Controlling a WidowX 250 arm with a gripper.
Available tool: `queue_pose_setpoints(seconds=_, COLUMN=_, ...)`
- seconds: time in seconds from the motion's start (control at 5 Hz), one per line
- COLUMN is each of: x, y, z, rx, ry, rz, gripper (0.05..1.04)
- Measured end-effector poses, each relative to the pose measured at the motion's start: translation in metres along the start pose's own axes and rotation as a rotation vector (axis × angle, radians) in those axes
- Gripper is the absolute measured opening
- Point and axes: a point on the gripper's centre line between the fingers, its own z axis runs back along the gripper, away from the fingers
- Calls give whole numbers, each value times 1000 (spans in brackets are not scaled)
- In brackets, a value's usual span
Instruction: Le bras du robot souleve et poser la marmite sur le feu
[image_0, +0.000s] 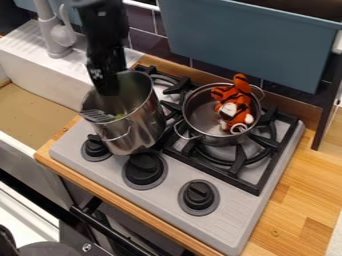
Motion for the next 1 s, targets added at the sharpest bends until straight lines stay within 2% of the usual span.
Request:
queue_pose_setpoints(seconds=0.2, x=6, y=-5, z=-2, rx=30, ry=-33, rz=-12, gripper=1000)
queue_pose_setpoints(seconds=0.4, x=7, y=-12, z=-4, rx=3, ry=-58, rz=-45, gripper=1000)
queue_pose_setpoints(seconds=0.8, x=9, y=-14, z=-12, rx=16, ry=-40, rz=-23, gripper=952)
queue_pose_setpoints(seconds=1.0, x=10, y=-17, z=-11, rx=-8, ry=-33, rz=-6, gripper=697)
